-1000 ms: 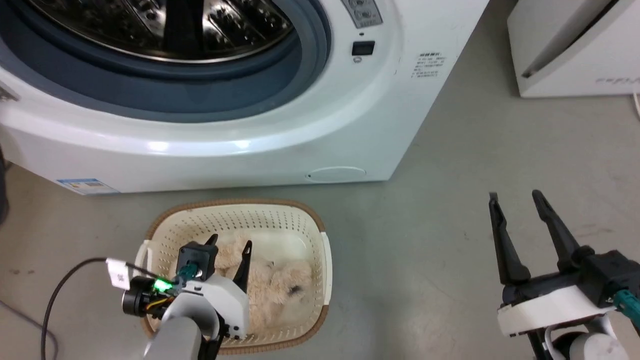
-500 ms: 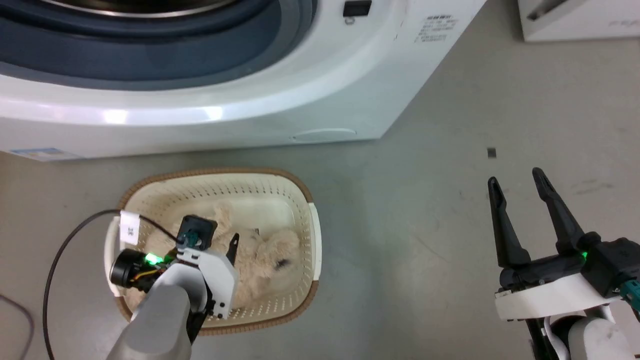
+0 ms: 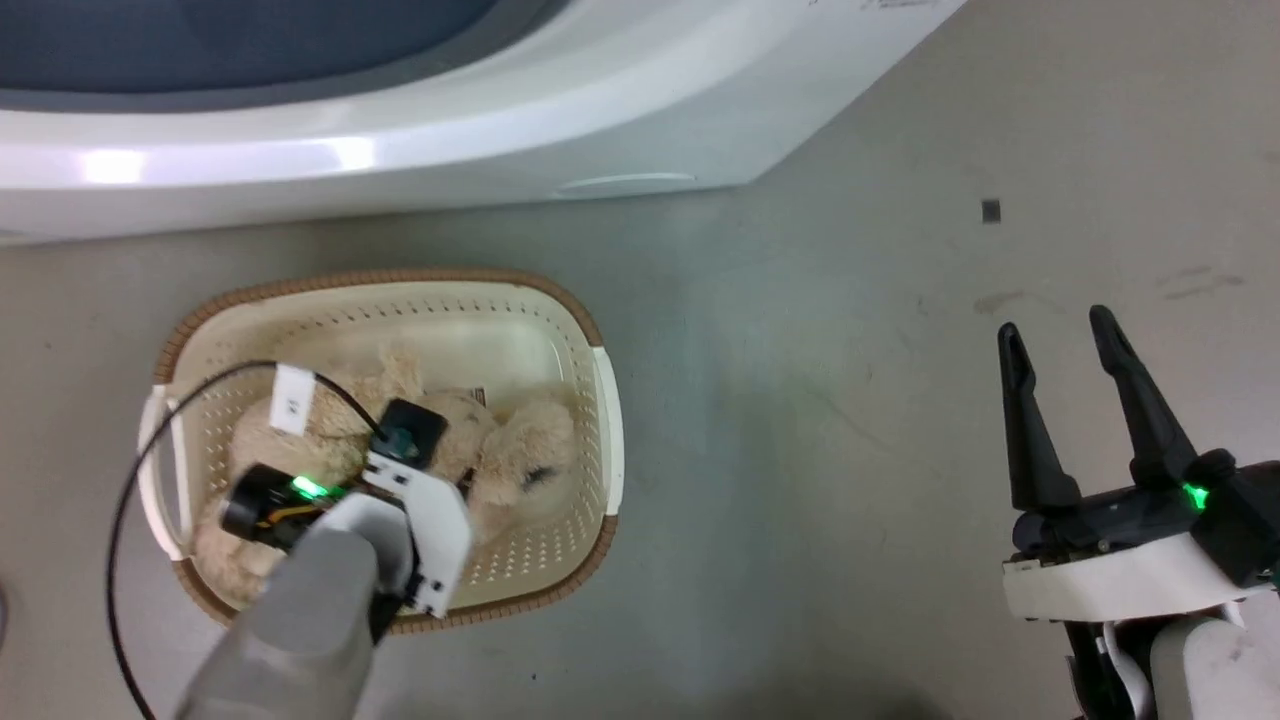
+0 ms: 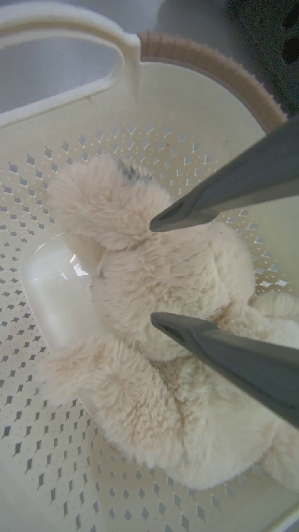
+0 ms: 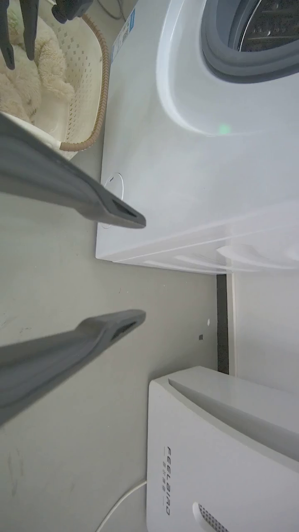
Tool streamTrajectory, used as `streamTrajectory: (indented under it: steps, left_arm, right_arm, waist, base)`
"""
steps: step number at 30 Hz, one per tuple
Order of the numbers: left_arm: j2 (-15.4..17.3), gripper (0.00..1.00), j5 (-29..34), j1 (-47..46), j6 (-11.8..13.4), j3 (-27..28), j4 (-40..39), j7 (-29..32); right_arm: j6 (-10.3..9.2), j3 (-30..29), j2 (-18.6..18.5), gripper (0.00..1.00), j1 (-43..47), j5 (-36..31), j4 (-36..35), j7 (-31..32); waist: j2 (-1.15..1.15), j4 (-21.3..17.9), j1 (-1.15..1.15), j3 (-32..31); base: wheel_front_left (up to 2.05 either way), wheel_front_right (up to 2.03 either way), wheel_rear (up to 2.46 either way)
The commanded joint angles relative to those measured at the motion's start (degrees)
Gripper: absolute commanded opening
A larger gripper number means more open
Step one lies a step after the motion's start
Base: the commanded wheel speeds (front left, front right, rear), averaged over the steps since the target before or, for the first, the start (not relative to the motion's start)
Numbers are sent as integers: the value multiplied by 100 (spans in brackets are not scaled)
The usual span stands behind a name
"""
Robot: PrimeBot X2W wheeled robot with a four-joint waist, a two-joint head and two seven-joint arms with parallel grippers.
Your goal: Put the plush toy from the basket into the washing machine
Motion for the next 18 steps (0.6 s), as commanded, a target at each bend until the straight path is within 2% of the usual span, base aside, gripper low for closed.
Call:
streamTrajectory:
  steps: [1,6,18]
  left_arm:
    - [122,100,-57,-244,-33,-120,187,2]
    - [280,100,-89,-606,-32,-311,547,-101]
    - [275,100,-218,-1095,-106,-726,1220,-131]
  right_arm:
    - [-5,-8,-1,100,-153,42,-55,-72]
    - [-5,-2,-1,100,-194,66,-106,-132]
    - [-5,-53,-1,100,-246,106,-250,-245]
  waist:
    - [0,-37,-1,181]
    - [0,-73,-1,474]
    - [0,-136,-1,1060]
  base:
    - [0,0,0]
    - [0,0,0]
    - [0,0,0]
